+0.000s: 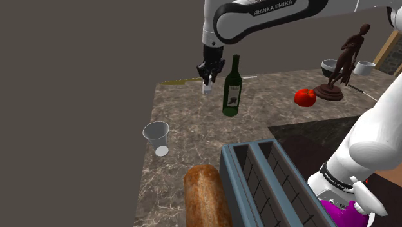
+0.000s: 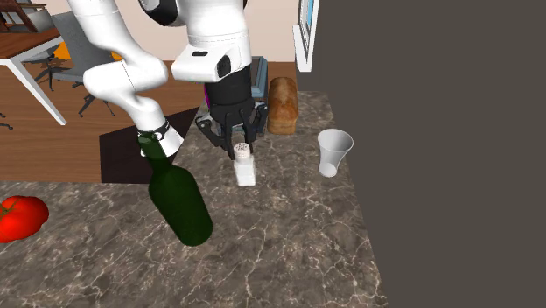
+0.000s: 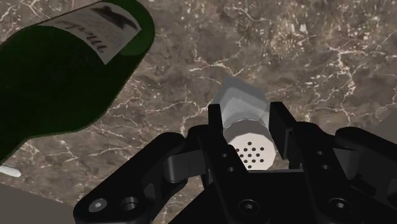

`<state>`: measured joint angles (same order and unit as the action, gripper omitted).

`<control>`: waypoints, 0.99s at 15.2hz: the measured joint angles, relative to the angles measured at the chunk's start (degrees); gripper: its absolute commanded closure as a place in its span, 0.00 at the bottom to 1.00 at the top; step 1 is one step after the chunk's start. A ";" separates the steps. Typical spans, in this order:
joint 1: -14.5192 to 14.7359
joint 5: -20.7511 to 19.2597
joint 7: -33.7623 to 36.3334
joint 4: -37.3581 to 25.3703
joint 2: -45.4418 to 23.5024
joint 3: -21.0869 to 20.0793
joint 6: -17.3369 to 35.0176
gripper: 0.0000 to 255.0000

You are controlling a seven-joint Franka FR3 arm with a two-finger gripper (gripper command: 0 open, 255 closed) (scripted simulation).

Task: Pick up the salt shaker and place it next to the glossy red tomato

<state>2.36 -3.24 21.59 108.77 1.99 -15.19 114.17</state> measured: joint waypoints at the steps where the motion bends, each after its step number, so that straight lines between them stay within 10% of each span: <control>1: -0.73 0.60 -1.73 2.03 1.60 0.83 0.56 1.00; 15: -7.70 3.34 -21.52 16.30 15.44 12.55 1.60 1.00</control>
<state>-5.34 0.10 0.07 125.07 17.42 -2.63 115.77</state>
